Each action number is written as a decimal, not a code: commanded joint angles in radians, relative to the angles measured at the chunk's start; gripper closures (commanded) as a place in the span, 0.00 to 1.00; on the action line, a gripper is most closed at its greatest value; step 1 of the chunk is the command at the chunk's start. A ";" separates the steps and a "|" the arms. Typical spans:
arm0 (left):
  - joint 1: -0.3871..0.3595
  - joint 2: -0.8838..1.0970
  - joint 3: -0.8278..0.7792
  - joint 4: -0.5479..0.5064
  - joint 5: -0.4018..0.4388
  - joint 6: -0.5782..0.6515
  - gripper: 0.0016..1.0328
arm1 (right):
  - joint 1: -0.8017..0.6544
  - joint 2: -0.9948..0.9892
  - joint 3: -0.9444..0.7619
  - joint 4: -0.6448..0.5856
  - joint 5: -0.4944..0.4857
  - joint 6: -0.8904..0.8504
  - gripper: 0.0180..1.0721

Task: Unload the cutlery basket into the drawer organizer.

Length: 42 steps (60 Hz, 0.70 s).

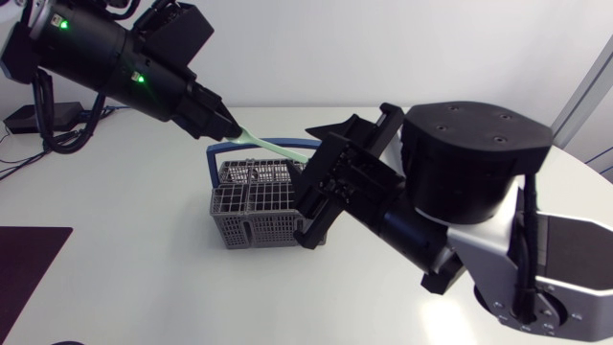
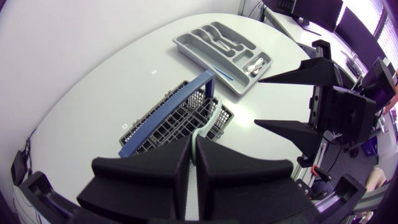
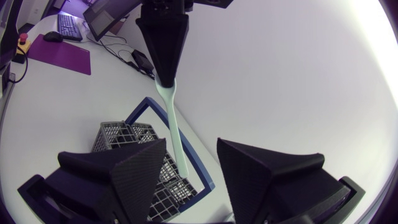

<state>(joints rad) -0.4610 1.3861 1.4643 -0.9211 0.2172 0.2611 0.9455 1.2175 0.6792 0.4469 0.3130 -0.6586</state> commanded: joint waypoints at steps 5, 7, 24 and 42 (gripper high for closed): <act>0.004 0.033 0.048 -0.036 0.053 -0.013 0.97 | 0.022 0.031 0.000 -0.004 0.009 -0.021 0.40; 0.005 0.037 0.050 -0.036 0.059 -0.013 0.97 | 0.022 0.037 0.003 -0.004 0.008 -0.022 0.40; 0.002 0.064 0.070 -0.058 0.099 -0.005 0.97 | 0.033 0.112 0.039 0.022 0.008 -0.036 0.44; -0.016 0.067 0.054 -0.076 0.109 0.001 0.97 | 0.032 0.152 0.071 0.039 0.008 -0.049 0.52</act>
<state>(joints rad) -0.4664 1.4406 1.5009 -0.9798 0.3107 0.2615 0.9699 1.3453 0.7219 0.4725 0.3122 -0.6891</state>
